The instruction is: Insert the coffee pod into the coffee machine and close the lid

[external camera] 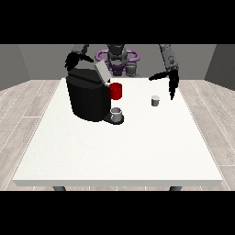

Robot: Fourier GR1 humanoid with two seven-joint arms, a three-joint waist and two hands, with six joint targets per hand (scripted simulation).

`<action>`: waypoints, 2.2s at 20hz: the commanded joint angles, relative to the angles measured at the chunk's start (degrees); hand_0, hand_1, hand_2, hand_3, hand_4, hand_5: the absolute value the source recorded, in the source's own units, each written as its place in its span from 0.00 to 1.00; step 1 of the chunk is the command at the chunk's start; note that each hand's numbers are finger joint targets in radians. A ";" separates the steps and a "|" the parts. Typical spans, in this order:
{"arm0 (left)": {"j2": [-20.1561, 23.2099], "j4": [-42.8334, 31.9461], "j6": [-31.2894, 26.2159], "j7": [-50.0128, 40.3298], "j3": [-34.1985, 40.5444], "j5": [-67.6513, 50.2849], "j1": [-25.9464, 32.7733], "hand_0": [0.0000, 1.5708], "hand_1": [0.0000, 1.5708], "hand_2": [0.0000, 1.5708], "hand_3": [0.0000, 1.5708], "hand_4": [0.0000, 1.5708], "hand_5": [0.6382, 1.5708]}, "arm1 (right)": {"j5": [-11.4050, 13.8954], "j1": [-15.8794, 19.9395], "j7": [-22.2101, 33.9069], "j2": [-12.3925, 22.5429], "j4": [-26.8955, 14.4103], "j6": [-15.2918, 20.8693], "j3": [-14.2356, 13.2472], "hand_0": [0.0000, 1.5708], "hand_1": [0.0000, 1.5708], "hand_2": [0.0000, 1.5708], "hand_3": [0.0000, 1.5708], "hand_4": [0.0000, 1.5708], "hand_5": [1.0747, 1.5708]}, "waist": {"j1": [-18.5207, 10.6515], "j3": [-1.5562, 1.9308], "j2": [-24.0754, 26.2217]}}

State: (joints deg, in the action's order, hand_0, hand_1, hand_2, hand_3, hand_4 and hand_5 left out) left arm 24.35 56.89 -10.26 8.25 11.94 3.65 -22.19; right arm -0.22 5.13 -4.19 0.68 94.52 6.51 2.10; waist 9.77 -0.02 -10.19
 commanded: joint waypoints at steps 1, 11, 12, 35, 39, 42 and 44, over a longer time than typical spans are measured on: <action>2.70 -6.95 -2.24 2.81 0.85 1.24 -2.77 0.00 0.00 0.00 0.00 0.00 1.00 | -0.17 -0.42 -1.26 -0.65 -0.95 3.16 2.26 0.00 0.00 0.00 0.00 0.18 1.00 | -1.09 0.00 -1.24; -1.58 -10.48 4.76 1.63 -6.07 11.37 -7.70 0.07 0.07 0.32 0.00 0.00 1.00 | 0.04 8.83 2.10 1.49 -8.83 2.75 -4.55 0.00 0.00 0.00 0.00 0.25 1.00 | -2.48 0.01 -3.48; -0.28 -13.52 6.07 5.45 -4.93 12.16 -7.27 0.14 0.14 0.34 0.14 0.00 1.00 | 0.80 5.36 0.70 1.16 -6.53 0.84 -1.52 0.00 0.00 0.00 0.00 0.24 1.00 | -0.76 0.00 -3.93; -0.87 -25.72 19.39 8.59 -7.18 25.00 -14.39 0.52 0.52 0.62 0.47 0.25 1.00 | 4.11 7.67 4.00 -0.61 -8.28 4.82 0.58 0.00 0.00 0.00 0.00 0.34 1.00 | 0.14 -0.01 -4.73; 0.75 -26.19 21.68 12.04 -8.37 27.85 -14.08 0.63 0.63 0.70 0.55 0.18 1.00 | 2.11 8.53 1.68 -0.18 -9.41 4.22 -2.17 0.00 0.00 0.00 0.00 0.33 1.00 | -0.01 0.00 -6.41; 2.72 -28.06 19.19 11.96 -9.01 29.14 -12.93 0.62 0.62 0.67 0.51 0.20 1.00 | 0.42 6.55 2.53 0.55 -8.70 2.19 -2.50 0.00 0.00 0.00 0.00 0.31 1.00 | 0.04 0.01 -4.63; 0.98 -28.22 19.58 9.19 -9.69 30.10 -13.68 0.71 0.71 0.75 0.61 0.18 1.00 | 0.76 3.48 0.72 -0.07 -9.91 1.69 -1.51 0.00 0.00 0.00 0.00 0.33 1.00 | 1.12 0.02 -3.00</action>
State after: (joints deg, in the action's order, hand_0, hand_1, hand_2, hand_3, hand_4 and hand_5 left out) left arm 25.84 30.43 8.77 18.25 2.94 32.09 -36.42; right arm 1.10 11.83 -1.26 0.84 85.51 9.34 0.33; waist 10.21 0.12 -14.00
